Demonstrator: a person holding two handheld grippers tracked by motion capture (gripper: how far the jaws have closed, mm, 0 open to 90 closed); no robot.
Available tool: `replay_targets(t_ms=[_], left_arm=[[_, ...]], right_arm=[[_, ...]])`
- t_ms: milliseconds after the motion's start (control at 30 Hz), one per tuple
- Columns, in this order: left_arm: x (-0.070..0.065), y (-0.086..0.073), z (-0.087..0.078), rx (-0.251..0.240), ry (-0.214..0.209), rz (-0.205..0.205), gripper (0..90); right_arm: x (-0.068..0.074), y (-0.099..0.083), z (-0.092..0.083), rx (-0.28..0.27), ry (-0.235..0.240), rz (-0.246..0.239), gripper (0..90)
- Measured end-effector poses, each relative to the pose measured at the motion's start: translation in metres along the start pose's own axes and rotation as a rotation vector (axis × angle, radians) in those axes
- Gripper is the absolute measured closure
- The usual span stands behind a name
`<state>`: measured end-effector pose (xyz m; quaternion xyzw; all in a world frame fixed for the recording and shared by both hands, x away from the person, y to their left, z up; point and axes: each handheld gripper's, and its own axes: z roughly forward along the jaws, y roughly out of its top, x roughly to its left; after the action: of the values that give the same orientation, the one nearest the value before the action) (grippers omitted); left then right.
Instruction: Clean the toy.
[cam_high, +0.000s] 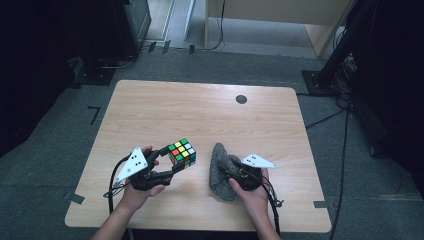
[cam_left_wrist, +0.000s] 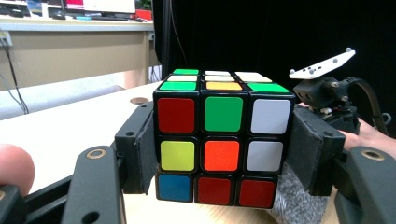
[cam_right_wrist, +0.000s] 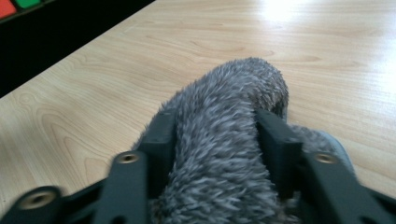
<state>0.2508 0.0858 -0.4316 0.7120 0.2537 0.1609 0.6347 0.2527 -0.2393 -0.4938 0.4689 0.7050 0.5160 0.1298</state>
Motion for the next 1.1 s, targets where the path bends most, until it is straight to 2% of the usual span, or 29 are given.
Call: replay_targets(t_ms=[100, 167, 200, 300, 433, 567, 667, 733, 833, 967, 1100], left_arm=[[-0.001, -0.001, 0.002, 0.013, 0.023, 0.006, 34.6], [-0.002, 0.0, 0.002, 0.013, 0.027, 0.006, 34.6], [-0.002, 0.0, 0.003, 0.011, 0.03, 0.006, 34.6], [-0.005, 0.003, 0.004, 0.014, 0.062, -0.001, 34.6], [-0.01, 0.007, 0.005, 0.006, 0.074, -0.023, 34.6], [-0.019, 0.007, 0.008, 0.017, 0.073, -0.015, 34.6], [-0.024, 0.008, 0.011, 0.022, 0.071, -0.026, 34.6], [-0.027, 0.007, 0.013, 0.026, 0.068, -0.026, 34.5], [-0.029, 0.006, 0.014, 0.027, 0.069, -0.03, 34.5], [-0.028, 0.006, 0.014, 0.017, 0.059, -0.067, 34.5], [-0.028, 0.007, 0.014, 0.011, 0.048, -0.1, 34.5]], right_arm=[[0.003, 0.006, -0.006, -0.038, -0.049, -0.013, 28.0], [0.008, 0.011, -0.011, -0.073, -0.053, -0.026, 22.6], [0.011, 0.014, -0.014, -0.089, -0.039, -0.033, 23.4], [0.028, 0.019, -0.015, -0.12, 0.046, -0.084, 23.4], [0.055, 0.017, -0.009, -0.109, 0.098, -0.168, 17.5], [0.08, 0.015, -0.002, -0.111, 0.148, -0.203, 16.4], [0.093, 0.013, 0.003, -0.106, 0.142, -0.224, 14.9], [0.098, 0.013, 0.004, -0.118, 0.119, -0.22, 14.6], [0.1, 0.014, 0.002, -0.151, 0.089, -0.214, 15.7], [0.101, 0.016, -0.002, -0.188, 0.054, -0.221, 20.1], [0.103, 0.018, -0.005, -0.222, 0.036, -0.227, 20.8]])
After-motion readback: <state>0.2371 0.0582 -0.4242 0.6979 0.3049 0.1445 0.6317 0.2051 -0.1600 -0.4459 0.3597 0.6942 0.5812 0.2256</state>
